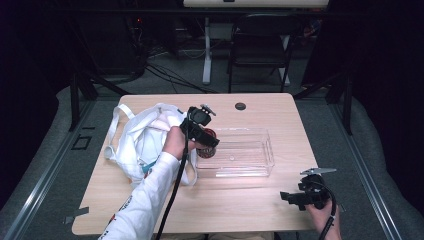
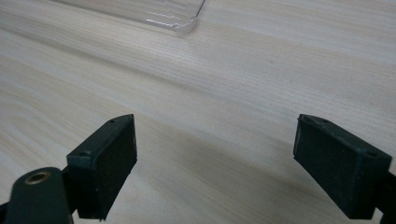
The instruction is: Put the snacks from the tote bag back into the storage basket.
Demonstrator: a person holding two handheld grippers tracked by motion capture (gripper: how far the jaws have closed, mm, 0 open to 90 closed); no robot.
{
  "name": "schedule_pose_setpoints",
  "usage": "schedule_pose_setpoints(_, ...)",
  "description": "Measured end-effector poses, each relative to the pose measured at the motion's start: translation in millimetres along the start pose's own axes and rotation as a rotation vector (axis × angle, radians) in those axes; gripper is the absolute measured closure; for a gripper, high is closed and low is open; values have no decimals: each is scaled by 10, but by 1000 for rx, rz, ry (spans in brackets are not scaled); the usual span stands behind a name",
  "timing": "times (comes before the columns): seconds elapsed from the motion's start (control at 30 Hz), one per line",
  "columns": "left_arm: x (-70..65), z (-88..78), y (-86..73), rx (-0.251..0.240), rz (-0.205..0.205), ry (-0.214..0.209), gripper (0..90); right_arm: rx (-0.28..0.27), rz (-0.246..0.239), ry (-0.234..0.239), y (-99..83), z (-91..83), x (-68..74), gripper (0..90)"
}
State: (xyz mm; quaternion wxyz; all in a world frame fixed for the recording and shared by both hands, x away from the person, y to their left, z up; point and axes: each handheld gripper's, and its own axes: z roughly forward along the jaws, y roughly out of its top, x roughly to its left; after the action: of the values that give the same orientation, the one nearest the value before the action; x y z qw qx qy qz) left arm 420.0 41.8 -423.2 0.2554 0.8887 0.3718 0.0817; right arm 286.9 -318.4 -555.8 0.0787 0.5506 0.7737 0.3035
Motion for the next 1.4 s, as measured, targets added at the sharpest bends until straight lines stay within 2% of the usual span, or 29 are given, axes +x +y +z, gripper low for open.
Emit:
schedule_pose_setpoints(0.47, -28, 203, -90, 15, -27, -7, 269, -5, 2, -6, -4, -8, 3, 130)
schedule_pose_setpoints(0.73, -46, 348, -172, 20, -69, -14, 269, 0, 0, -1, -2, -8, 3, 130)
schedule_pose_setpoints(1.03, -82, 482, -239, 33, -92, -16, 269, 2, -2, -1, -1, -5, 4, 130)
schedule_pose_setpoints(1.4, -151, 621, -308, 52, -82, 12, 268, -1, -5, 3, 1, -4, 19, 130)
